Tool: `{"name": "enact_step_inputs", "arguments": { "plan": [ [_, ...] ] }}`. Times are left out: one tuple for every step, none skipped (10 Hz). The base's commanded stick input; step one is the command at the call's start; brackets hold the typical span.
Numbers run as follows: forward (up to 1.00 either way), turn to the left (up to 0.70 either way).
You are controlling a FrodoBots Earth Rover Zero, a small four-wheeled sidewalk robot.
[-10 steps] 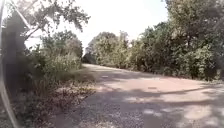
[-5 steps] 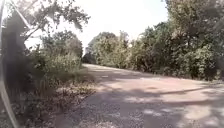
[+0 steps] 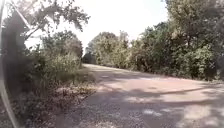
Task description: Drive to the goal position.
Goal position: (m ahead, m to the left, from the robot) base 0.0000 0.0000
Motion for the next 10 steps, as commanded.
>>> {"name": "enact_step_inputs", "arguments": {
  "plan": [
    [0.05,0.00],
    [0.05,0.00],
    [0.05,0.00],
    [0.05,0.00],
    [0.05,0.00],
    [0.05,0.00],
    [0.05,0.00],
    [0.05,0.00],
    [0.05,0.00],
    [0.05,0.00]
  ]
}}
